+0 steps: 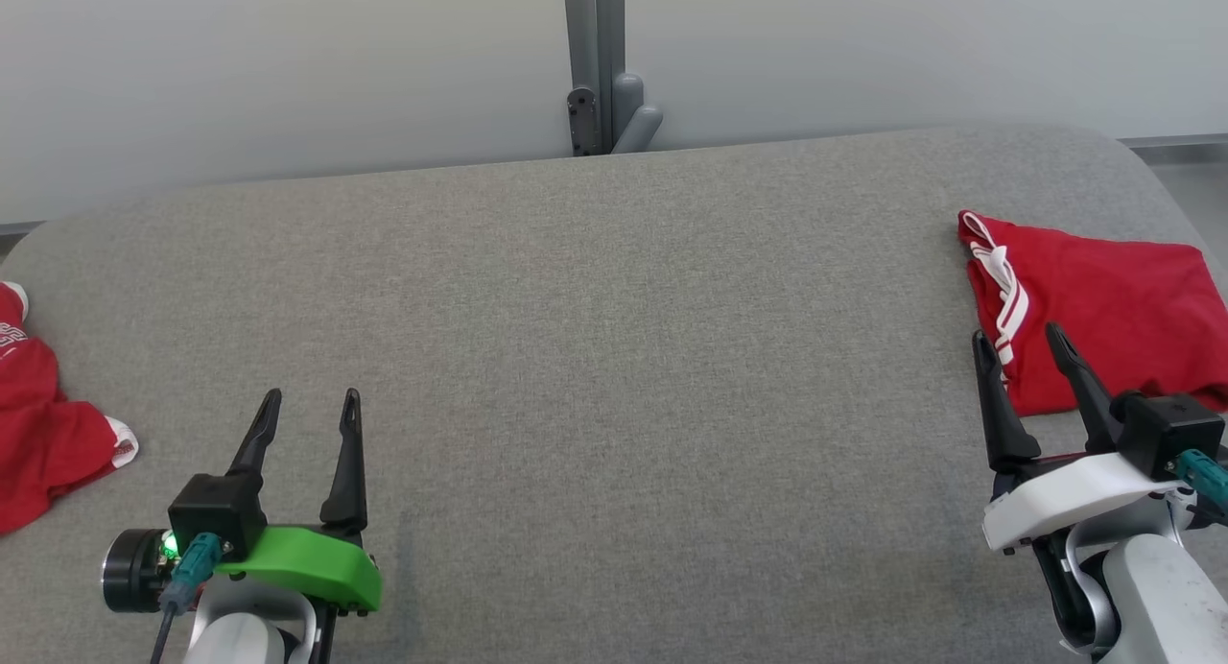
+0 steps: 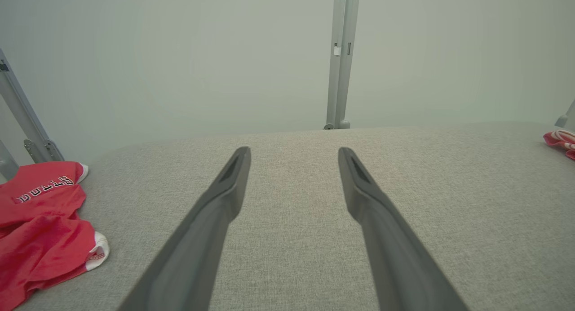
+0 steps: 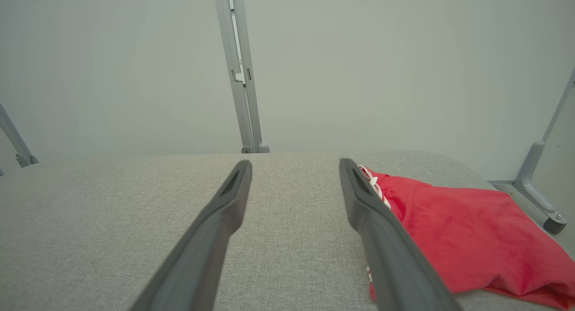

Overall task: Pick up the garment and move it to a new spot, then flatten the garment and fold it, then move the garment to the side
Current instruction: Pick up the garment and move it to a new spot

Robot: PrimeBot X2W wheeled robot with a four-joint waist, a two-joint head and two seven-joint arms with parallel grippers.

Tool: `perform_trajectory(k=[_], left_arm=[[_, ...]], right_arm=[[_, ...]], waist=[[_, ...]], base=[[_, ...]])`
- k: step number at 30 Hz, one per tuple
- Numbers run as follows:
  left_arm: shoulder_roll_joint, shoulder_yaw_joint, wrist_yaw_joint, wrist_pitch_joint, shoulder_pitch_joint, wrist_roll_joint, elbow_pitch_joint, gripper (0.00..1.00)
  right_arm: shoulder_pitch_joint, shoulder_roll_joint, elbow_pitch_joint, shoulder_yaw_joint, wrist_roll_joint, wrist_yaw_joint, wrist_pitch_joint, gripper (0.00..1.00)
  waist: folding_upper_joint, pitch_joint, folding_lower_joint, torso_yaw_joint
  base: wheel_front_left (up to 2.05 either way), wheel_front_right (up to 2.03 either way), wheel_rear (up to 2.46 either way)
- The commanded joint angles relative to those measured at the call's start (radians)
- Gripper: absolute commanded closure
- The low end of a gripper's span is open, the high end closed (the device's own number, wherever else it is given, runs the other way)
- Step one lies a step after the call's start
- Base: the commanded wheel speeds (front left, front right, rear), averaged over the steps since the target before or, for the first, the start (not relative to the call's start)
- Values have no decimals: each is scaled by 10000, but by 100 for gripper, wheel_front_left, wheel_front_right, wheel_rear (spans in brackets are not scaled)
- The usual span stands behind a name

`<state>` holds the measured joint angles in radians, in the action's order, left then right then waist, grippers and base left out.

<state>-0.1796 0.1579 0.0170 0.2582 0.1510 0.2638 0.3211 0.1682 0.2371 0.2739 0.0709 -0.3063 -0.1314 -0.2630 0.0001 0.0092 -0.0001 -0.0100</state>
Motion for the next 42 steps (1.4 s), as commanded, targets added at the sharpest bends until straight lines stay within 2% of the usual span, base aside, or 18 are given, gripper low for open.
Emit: perform_trajectory(k=[1,5,10,25,33,42], left_arm=[[-1,-73,19,73,74,96,-21,0],[83,-143,66,73,222,173,-51,0],[199,-255,90,64,409,185,-136,0],[552,-969,280,53,542,57,-453,0],[564,-1329,471,53,395,-75,-468,0],[741,-1473,620,53,354,-247,-392,0]], right_arm=[[-77,25,-1,-49,-61,15,-43,0],[-109,26,-43,-149,-50,15,-43,0],[-154,135,-190,-207,-11,15,-43,0],[313,182,-644,246,5,15,-44,0],[512,136,-463,445,-107,15,-44,0],[587,96,-353,488,-114,15,-44,0]], waist=[[-1,23,1,43],[-1,91,1,272],[-1,245,1,877],[-1,631,1,4122],[-1,585,1,4738],[-1,590,1,4817]], base=[[0,0,0],[0,0,0],[0,0,0],[0,0,0],[0,0,0],[0,0,0]])
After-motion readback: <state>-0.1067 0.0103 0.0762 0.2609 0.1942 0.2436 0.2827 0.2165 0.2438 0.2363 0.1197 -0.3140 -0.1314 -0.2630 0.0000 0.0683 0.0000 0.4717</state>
